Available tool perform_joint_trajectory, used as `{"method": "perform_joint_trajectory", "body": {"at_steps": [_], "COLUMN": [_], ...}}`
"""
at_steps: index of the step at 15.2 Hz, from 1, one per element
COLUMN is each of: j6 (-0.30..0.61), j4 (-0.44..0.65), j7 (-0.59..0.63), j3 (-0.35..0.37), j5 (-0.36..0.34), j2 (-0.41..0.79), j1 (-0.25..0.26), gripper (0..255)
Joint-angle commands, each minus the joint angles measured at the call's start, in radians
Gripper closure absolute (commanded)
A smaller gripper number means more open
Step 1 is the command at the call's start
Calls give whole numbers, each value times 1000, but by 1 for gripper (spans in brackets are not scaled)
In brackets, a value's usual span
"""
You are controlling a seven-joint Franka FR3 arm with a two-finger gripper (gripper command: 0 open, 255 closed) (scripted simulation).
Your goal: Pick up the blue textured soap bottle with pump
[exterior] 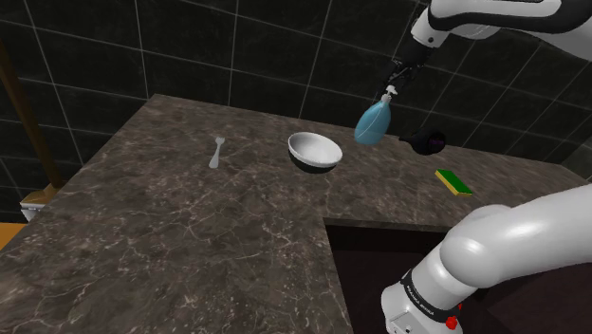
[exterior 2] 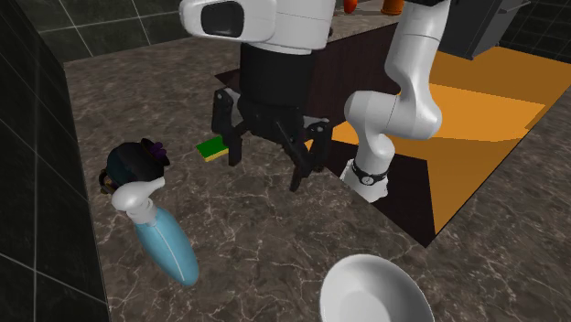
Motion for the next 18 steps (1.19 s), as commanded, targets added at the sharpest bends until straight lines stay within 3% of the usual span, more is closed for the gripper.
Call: {"method": "perform_joint_trajectory", "body": {"at_steps": [1, 7, 13, 18], "j6": [24, 73, 83, 138], "j4": [39, 187, 382, 328], "j7": [-39, -162, -304, -310], "j3": [-39, -151, -253, -252], "j5": [7, 68, 198, 200], "j2": [52, 227, 437, 436], "j1": [-5, -16, -45, -48], "gripper": [0, 0, 0, 0]}}
